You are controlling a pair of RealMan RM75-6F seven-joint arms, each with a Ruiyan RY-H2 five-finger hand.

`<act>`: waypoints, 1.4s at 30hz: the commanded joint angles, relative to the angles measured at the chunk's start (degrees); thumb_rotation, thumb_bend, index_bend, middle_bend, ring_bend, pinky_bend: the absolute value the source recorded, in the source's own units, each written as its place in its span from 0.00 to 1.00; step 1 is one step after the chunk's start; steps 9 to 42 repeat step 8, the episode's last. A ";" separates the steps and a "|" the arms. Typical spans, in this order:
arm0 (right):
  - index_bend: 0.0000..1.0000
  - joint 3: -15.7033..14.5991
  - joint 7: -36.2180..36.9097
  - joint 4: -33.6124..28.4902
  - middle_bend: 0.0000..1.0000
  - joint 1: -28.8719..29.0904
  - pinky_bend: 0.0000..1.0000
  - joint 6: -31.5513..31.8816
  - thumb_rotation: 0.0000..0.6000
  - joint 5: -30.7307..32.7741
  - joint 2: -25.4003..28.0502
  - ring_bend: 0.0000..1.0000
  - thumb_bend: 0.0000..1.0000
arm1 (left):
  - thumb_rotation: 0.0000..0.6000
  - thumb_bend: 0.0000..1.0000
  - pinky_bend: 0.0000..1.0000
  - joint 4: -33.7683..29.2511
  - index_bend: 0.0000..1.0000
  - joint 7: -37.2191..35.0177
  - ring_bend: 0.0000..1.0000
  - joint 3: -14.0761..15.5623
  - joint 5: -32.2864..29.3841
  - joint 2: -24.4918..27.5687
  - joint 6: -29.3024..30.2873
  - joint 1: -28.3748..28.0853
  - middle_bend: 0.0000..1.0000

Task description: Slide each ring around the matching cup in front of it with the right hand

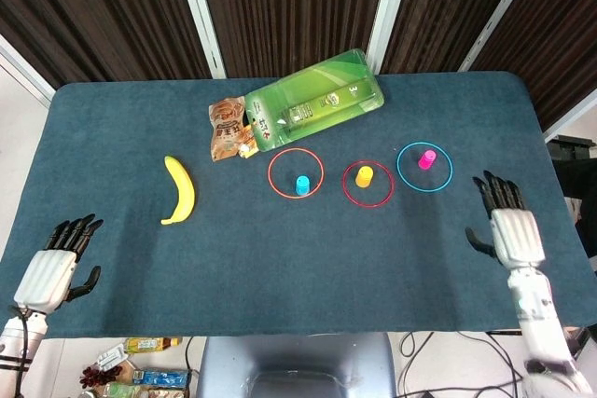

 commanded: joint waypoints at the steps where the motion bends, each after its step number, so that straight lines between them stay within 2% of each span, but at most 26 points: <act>1: 0.01 -8.45 -9.55 -10.44 0.00 -13.45 0.00 15.92 1.00 -9.24 7.52 0.00 0.40 | 1.00 0.46 0.04 0.06 0.00 0.41 0.00 -0.08 0.02 -0.22 0.16 0.03 0.00; 5: 0.00 -8.18 -10.09 -12.07 0.00 -14.06 0.00 16.21 1.00 -9.75 8.45 0.00 0.40 | 1.00 0.46 0.04 -0.31 0.00 1.50 0.00 -0.20 -0.11 -0.50 1.04 0.43 0.00; 42: 0.00 -8.07 -9.65 -12.05 0.00 -14.06 0.00 15.06 1.00 -9.41 8.72 0.00 0.40 | 1.00 0.46 0.04 -0.41 0.00 2.04 0.00 -0.24 0.09 -0.64 1.76 0.71 0.00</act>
